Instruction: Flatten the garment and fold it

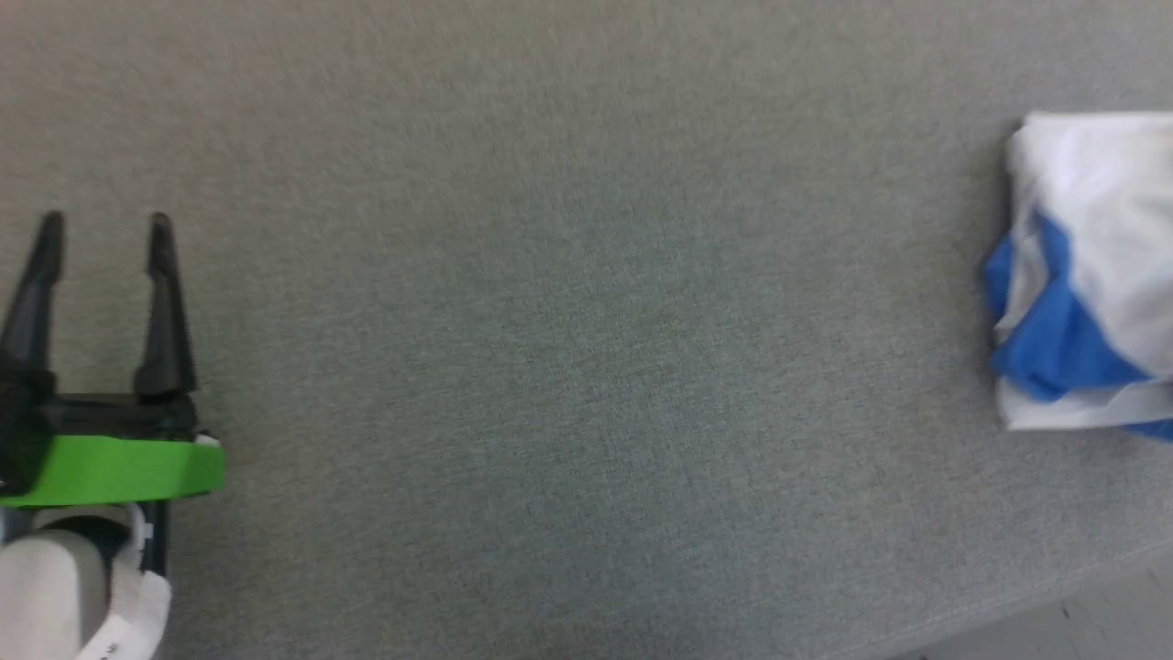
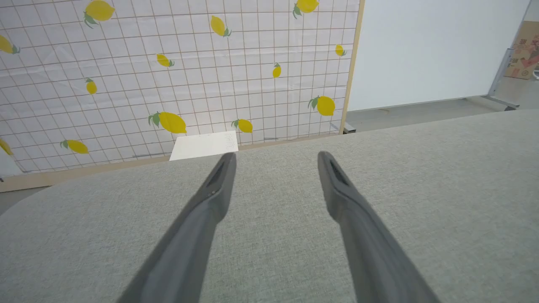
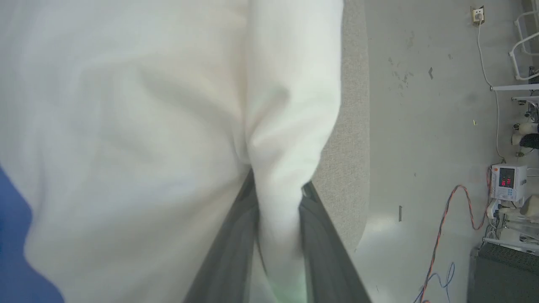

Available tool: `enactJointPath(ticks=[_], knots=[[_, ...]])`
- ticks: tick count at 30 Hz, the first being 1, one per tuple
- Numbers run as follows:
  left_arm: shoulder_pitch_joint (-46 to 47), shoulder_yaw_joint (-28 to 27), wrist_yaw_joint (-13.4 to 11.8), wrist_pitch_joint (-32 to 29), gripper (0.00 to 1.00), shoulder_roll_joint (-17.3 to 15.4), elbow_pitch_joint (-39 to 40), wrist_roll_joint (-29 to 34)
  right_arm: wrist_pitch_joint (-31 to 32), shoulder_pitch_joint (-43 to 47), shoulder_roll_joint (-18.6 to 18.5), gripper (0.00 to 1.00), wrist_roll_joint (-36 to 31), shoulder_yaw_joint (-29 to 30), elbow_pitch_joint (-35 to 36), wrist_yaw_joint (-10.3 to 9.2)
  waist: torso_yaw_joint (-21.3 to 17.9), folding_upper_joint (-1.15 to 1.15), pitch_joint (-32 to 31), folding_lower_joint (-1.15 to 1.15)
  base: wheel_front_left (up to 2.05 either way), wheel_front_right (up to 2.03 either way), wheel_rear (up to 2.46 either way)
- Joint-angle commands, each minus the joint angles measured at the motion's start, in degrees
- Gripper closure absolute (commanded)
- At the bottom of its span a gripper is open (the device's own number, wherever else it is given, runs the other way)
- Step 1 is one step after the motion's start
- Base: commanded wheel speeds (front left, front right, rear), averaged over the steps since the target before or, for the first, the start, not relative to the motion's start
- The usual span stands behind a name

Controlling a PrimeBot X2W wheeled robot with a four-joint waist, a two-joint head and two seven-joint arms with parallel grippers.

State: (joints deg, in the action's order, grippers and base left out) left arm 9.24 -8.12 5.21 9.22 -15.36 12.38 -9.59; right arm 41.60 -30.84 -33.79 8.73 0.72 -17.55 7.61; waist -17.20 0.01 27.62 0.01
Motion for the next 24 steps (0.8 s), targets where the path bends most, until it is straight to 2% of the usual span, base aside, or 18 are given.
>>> enactJointPath(ticks=[1, 6, 7, 8, 16, 19, 24], knots=[[0.2, -0.8, -0.4, -0.4, 0.0, -0.9, 1.1, -0.2, -1.1, -1.7, -0.1, 1.0, -1.4, 1.7, -0.7, -0.12, -2.1, -0.01, 6.7, -0.01, 0.0, 0.0, 0.0], [-0.5, -2.2, -0.9, -1.4, 0.0, -2.0, 3.8, -0.5, -5.5, -4.3, 0.8, 1.0, -4.7, 7.7, -3.0, -0.12, -1.5, -0.01, 8.3, -0.01, 0.0, 0.0, 0.0], [-0.6, -2.4, -1.0, -1.6, 0.0, -2.1, 4.1, -0.5, -6.5, -4.6, 0.9, 0.74, -5.6, 8.3, -3.7, -0.12, -1.3, -0.01, 8.5, -0.01, 0.0, 0.0, 0.0], [-0.7, -2.5, -1.0, -1.7, 0.0, -2.2, 4.4, -0.6, -7.3, -4.9, 0.8, 0.0, -6.3, 8.7, -4.1, -0.12, -1.2, -0.01, 8.6, -0.01, 0.0, 0.0, 0.0], [-1.7, -3.1, -2.0, -1.3, 0.0, -2.1, 4.1, -0.8, -15.6, -7.6, -1.3, 0.0, -8.4, 11.7, -6.7, -0.12, -0.9, -0.01, 5.9, -0.01, 0.0, 0.0, 0.0], [-2.1, -2.9, -2.4, -0.3, 0.0, -1.3, 2.6, -1.1, -21.0, -9.2, -2.8, 0.0, -7.6, 10.1, -5.1, -0.12, -0.5, -0.01, 2.8, -0.01, 0.0, 0.0, 0.0], [-2.7, -2.5, -3.5, 1.5, 0.0, 0.7, -0.3, -1.7, -28.8, -12.3, -4.1, 0.0, -4.1, 4.4, -0.2, -0.12, 0.9, -0.01, -3.2, -0.01, 0.0, 0.0, 0.0]])
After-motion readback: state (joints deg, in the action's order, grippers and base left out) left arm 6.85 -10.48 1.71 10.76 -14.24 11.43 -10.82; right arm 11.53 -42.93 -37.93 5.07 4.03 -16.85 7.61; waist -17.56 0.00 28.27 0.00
